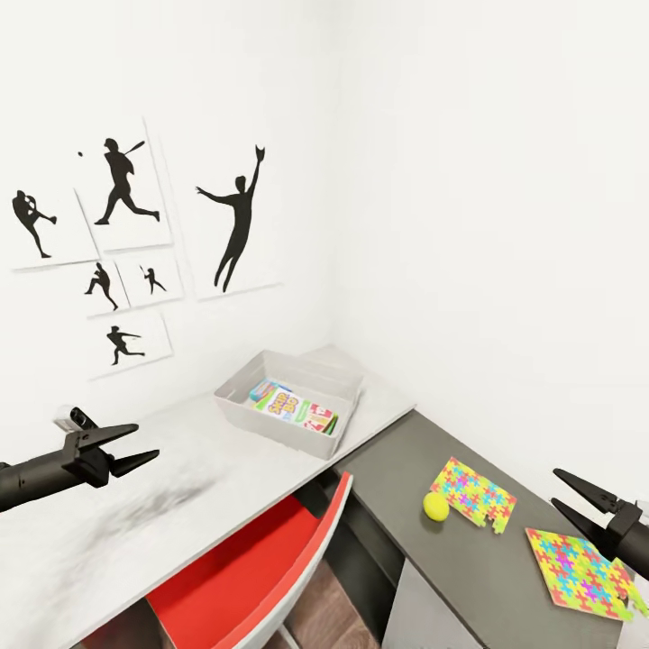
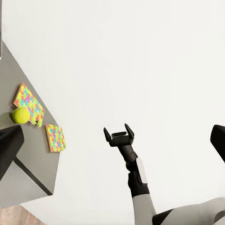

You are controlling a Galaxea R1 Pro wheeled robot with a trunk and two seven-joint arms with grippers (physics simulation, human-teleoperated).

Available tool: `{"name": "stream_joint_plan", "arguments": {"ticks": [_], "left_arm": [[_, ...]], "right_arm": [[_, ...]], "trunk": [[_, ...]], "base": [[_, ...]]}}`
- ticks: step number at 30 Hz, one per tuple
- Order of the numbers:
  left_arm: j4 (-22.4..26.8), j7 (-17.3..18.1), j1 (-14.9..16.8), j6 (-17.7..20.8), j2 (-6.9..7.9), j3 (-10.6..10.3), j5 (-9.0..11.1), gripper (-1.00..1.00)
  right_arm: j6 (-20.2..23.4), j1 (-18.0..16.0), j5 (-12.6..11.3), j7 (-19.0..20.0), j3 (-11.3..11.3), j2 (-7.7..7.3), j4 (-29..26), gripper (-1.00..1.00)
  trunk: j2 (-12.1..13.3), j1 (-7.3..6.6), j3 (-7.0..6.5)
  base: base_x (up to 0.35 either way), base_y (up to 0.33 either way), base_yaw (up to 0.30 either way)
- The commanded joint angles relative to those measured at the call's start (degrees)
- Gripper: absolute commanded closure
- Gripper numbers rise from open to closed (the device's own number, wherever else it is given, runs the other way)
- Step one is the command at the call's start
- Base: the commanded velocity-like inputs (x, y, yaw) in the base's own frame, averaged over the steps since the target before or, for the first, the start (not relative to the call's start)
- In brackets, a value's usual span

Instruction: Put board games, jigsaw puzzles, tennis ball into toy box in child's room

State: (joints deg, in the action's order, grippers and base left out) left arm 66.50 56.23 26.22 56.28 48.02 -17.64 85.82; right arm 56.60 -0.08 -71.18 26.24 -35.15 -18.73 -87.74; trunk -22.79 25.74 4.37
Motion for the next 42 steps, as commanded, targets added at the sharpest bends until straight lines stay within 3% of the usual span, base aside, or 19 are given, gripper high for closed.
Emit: {"name": "stream_joint_plan", "arguments": {"ticks": [1,17,27,42], "left_arm": [[-0.05,0.2,0.15,0.22,0.04,-0.27,0.22,-1.0],[0.42,0.2,0.15,0.18,0.04,-0.29,0.19,-1.0],[0.43,0.13,0.15,0.15,-0.03,-0.29,0.21,-1.0],[0.52,0.13,0.15,0.15,-0.04,-0.29,0.22,-1.0]], "right_arm": [[0.18,-0.01,0.34,0.39,-0.08,-0.04,0.03,-1.0],[0.18,-0.01,0.41,0.39,0.0,-0.02,0.2,-1.0],[0.2,-0.01,0.41,0.32,0.0,-0.02,0.27,-1.0],[0.18,-0.01,0.43,0.06,0.14,0.01,0.27,-1.0]], "trunk": [[-0.13,0.04,0.12],[-0.13,0.04,0.12],[-0.13,0.04,0.12],[-0.13,0.04,0.12]], "base": [[0.0,0.0,-0.093],[0.0,0.0,-0.043],[-0.025,0.001,-0.253],[-0.212,0.044,-0.28]]}}
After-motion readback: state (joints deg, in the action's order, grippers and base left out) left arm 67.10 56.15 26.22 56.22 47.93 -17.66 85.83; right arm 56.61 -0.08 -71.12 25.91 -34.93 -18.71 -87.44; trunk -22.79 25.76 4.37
